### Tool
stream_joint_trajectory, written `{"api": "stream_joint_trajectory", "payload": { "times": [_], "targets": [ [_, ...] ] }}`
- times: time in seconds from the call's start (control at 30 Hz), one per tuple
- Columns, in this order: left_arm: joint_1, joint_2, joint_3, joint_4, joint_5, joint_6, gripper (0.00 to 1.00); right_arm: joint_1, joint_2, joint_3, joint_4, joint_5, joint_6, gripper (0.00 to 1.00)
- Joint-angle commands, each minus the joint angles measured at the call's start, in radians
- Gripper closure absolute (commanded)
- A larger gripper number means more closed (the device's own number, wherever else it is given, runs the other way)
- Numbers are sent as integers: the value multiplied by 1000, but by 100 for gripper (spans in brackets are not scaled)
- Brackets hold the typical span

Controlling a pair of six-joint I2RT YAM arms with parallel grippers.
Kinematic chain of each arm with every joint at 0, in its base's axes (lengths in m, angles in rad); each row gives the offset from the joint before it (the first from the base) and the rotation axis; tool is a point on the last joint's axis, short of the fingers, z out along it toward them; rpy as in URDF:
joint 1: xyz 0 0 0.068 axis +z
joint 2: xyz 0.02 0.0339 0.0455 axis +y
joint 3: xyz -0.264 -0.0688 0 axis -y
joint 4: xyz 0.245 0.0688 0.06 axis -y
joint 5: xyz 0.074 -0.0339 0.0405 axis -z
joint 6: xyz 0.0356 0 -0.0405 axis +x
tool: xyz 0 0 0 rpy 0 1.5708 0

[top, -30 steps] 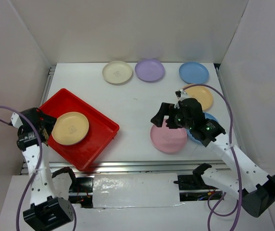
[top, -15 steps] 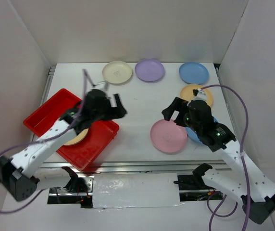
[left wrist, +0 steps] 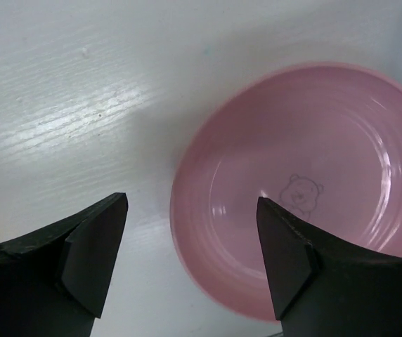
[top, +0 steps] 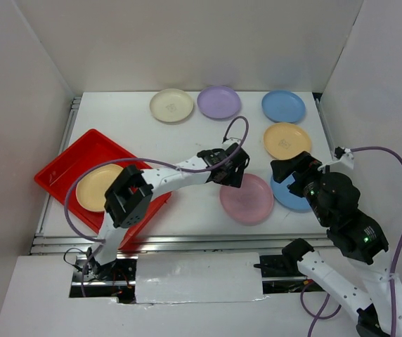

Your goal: Place the plates into the plastic bin on the countertop

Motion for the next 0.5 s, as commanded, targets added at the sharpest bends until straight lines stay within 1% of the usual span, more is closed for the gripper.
{"api": "stream_joint_trajectory", "payload": {
  "times": [0.0,0.07,0.13,0.17,0.27,0.37,0.4,0.43,0.47],
  "targets": [
    [5,41,77,-63,-58,-11,18,-6,-3,11,-48,6,-17,0],
    [18,61,64,-45,-26,-8,21,-8,-3,3,-40,-7,-20,0],
    [31,87,50,-32,-5,-11,33,-8,-1,-5,-28,-22,-23,0],
    [41,95,44,-29,4,-16,36,-8,2,-9,-25,-26,-23,0],
    [57,112,3,-5,25,-22,42,-8,9,-14,-14,-40,-26,0],
    [74,101,-28,20,45,-20,44,-9,8,-19,-9,-45,-26,0],
    [78,97,-41,29,54,-20,47,-9,9,-19,-9,-46,-28,0],
    [87,89,-45,32,59,-19,55,-9,8,-19,-9,-45,-28,0],
    [91,84,-51,35,65,-17,59,-11,6,-17,-9,-46,-29,0]
  ]
}}
